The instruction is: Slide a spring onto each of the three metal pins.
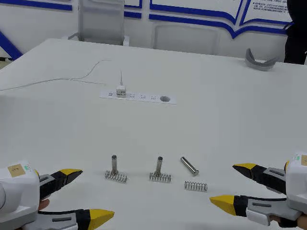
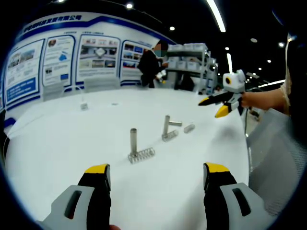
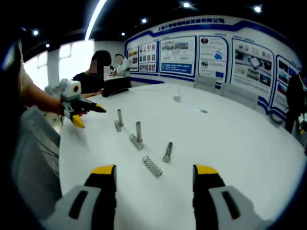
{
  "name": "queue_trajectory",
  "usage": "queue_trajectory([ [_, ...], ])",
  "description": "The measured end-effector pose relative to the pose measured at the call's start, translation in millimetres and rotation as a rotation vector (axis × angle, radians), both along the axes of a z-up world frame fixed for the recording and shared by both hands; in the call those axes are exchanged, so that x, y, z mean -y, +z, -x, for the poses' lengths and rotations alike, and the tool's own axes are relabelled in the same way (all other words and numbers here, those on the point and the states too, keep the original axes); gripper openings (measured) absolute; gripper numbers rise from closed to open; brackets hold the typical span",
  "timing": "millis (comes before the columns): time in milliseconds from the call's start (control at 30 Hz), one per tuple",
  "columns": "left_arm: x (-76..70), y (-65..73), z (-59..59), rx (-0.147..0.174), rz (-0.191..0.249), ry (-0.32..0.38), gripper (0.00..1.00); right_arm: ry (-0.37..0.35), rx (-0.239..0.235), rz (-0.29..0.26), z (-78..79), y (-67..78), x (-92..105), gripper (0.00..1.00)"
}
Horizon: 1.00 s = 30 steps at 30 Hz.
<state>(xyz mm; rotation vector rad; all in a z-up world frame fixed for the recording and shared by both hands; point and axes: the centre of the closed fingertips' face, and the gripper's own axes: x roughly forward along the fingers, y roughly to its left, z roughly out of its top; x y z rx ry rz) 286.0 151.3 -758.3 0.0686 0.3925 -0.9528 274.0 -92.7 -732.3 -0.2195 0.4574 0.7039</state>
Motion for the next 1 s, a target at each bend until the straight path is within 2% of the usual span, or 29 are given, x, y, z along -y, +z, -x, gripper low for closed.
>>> queue_trajectory([
  [433,-0.9,3.2,1.7,0.004,0.004,0.008,0.8,0.006,-0.003,0.028,-10.3,5.6,2.4,0.62],
  [900,-1.0,1.5,3.7,-0.002,-0.002,0.011,0.8,-0.03,-0.027,0.047,-36.2,8.4,3.4,0.53],
  [1000,-0.5,1.3,4.2,-0.001,-0.004,0.012,0.8,-0.04,-0.036,0.067,-41.0,6.2,4.3,0.5],
])
